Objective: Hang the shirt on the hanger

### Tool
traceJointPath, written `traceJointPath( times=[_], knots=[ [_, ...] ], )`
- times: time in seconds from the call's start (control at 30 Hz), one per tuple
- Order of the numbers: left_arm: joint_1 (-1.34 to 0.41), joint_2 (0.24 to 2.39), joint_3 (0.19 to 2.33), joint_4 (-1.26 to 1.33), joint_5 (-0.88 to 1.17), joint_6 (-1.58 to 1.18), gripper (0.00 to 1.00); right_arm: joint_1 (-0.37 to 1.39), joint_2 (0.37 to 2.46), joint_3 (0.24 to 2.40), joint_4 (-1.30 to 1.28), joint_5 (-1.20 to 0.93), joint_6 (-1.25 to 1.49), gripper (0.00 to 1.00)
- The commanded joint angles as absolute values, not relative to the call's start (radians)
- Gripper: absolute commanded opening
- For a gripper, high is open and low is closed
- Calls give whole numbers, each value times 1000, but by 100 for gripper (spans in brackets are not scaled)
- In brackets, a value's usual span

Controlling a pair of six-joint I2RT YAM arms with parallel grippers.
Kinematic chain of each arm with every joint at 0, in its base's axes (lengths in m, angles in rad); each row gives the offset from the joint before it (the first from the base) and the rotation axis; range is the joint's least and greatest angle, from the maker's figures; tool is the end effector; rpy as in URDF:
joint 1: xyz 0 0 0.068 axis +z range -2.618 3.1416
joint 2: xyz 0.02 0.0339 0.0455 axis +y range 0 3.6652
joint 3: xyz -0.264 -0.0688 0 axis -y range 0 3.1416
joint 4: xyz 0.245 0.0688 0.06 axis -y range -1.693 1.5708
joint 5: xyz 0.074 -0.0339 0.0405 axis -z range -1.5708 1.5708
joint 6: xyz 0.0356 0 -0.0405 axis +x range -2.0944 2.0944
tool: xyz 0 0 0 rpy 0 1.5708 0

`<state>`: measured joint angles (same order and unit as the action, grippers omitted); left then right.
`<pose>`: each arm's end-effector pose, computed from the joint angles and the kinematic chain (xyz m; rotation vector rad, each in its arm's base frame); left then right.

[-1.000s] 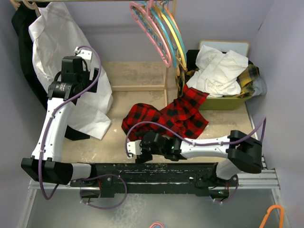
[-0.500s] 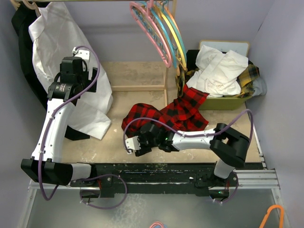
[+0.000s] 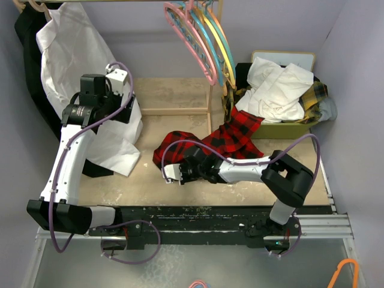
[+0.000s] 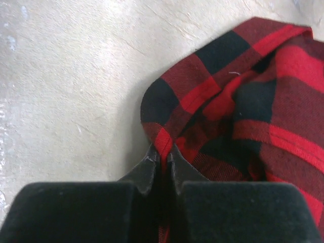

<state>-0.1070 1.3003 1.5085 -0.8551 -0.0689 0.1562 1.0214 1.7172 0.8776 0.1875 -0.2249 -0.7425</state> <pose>0.2629 -0.0258 0.4112 0.2533 2.2034 0.1036 0.1776 0.3053 0.1664 -1.8008 1.3214 0.4027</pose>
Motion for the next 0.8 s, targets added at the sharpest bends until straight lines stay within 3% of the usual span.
traceJointPath(
  times=[0.0, 0.13, 0.27, 0.43, 0.6, 0.77],
  knots=[
    [-106, 1282, 1491, -863, 73, 227, 99, 992, 1636, 914, 158, -279, -687, 0],
    [-106, 1284, 1491, -915, 259, 324, 99, 956, 1414, 841, 310, -279, -487, 0],
    [-111, 1296, 1516, -1001, 490, 462, 99, 837, 1143, 623, 648, -267, -234, 0],
    [-162, 1339, 1587, -1137, 695, 668, 99, 745, 929, 408, 858, -132, 13, 0],
    [-238, 1371, 1581, -1108, 726, 738, 99, 735, 749, 227, 1055, 71, 211, 0],
    [-321, 1388, 1502, -952, 763, 719, 99, 730, 653, 170, 1080, 141, 256, 0]
  ],
)
